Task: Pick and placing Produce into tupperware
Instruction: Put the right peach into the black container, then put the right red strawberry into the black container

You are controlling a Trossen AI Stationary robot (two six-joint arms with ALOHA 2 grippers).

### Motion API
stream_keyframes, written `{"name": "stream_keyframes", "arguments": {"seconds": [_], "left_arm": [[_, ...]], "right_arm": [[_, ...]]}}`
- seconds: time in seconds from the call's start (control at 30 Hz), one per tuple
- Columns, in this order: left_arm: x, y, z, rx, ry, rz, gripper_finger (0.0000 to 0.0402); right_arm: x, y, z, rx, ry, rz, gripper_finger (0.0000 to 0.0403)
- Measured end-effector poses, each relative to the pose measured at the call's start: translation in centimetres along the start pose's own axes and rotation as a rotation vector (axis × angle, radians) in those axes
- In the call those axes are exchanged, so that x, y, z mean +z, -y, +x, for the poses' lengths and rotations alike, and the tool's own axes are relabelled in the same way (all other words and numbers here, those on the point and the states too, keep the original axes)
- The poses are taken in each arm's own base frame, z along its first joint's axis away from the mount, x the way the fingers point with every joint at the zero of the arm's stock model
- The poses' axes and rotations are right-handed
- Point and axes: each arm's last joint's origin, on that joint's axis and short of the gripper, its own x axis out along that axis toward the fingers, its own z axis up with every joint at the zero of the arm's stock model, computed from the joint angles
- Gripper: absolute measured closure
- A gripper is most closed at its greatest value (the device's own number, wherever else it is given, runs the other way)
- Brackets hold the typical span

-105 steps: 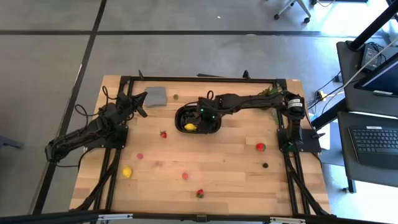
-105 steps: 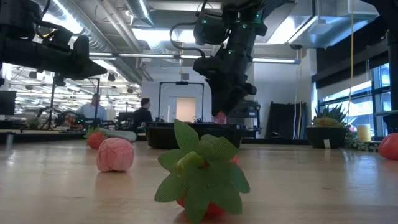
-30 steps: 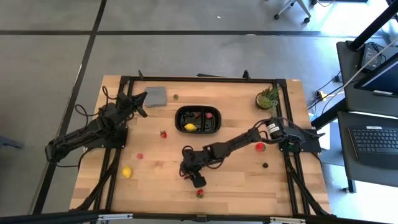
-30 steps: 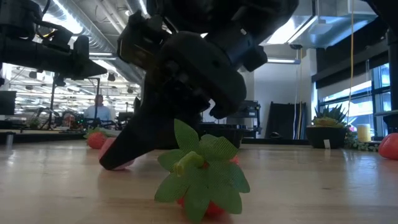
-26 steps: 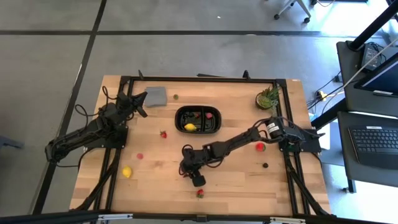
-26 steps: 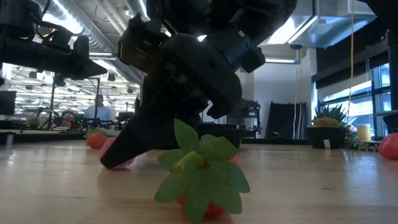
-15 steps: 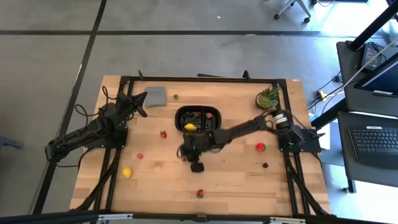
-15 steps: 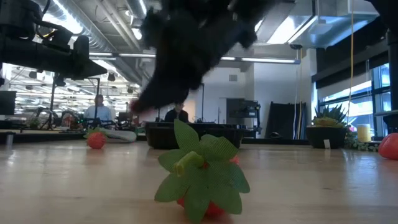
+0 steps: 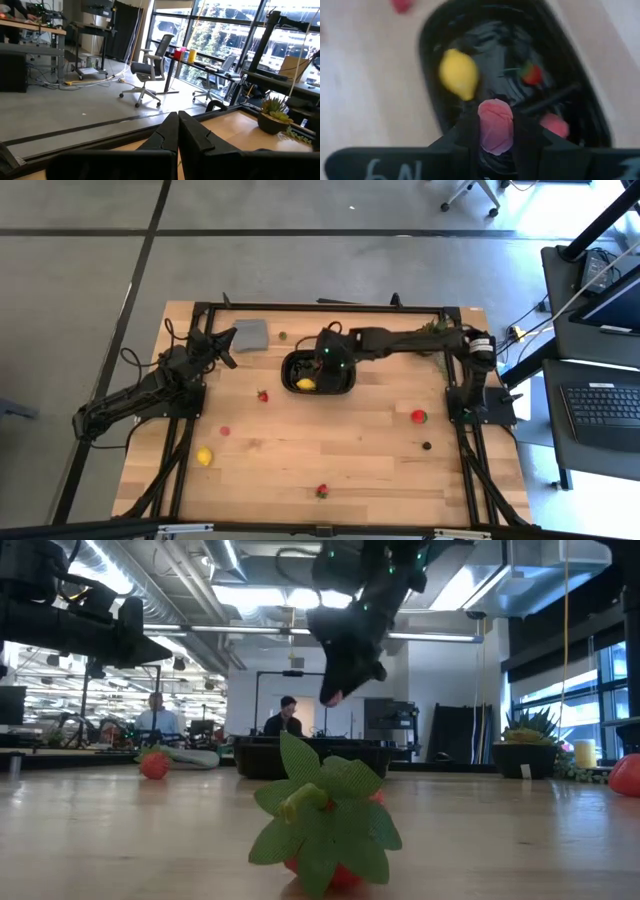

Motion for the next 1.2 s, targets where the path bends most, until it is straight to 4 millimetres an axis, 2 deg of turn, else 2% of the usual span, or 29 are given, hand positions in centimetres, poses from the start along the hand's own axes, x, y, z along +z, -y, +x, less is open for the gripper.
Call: {"name": "stream_keyframes", "arguments": {"seconds": [0.17,0.3,0.6,1.03,1.13,1.2], "left_arm": [[0.0,0.0,0.0,-0.001,0.000,0.000,0.0401],[0.0,0.0,0.0,0.000,0.000,0.000,0.0401],[0.0,0.0,0.0,-0.001,0.000,0.000,0.0401],[0.0,0.0,0.0,-0.001,0.000,0.000,0.0401],[0.0,0.0,0.0,-0.001,0.000,0.000,0.0401],[0.0,0.0,0.0,-0.001,0.000,0.000,0.0401]], "right_arm": [[-0.7,1.8,2.1,-0.060,-0.112,0.044,0.0314],[-1.4,2.3,3.3,-0.083,-0.187,0.050,0.0313],[-1.8,2.0,3.5,-0.087,-0.215,0.043,0.0307],[-2.5,2.3,3.2,-0.102,-0.300,-0.005,0.0193],[-3.3,2.4,2.8,-0.123,-0.391,-0.006,0.0171],[-4.1,2.6,1.8,-0.156,-0.483,0.031,0.0163]]}}
